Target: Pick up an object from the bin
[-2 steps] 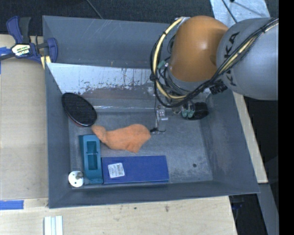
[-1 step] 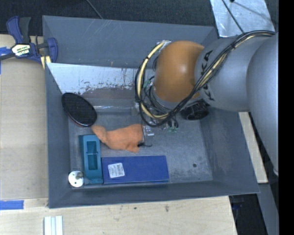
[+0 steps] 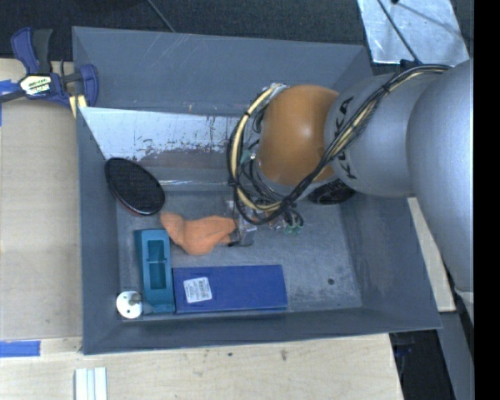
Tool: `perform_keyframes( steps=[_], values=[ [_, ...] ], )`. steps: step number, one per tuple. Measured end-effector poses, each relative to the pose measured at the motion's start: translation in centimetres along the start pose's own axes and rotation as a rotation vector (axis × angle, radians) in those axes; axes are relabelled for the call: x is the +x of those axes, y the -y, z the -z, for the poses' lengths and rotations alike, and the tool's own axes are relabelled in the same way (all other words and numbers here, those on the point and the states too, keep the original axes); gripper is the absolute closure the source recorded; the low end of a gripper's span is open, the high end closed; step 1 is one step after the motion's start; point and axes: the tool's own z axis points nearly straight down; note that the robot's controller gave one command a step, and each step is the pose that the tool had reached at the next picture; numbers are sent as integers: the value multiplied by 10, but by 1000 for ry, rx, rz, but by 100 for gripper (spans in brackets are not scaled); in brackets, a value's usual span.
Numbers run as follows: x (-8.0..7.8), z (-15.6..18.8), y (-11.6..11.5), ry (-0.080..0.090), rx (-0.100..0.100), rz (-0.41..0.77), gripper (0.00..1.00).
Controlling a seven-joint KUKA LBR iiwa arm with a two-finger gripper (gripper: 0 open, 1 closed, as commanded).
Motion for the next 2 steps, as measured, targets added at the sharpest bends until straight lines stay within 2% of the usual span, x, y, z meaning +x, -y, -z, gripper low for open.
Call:
perform_keyframes(
  steps=[1,2],
  values=[
    [0,0,0,0,0,0,100],
    [-22,172,-3,6,0,-91,100]
  ],
)
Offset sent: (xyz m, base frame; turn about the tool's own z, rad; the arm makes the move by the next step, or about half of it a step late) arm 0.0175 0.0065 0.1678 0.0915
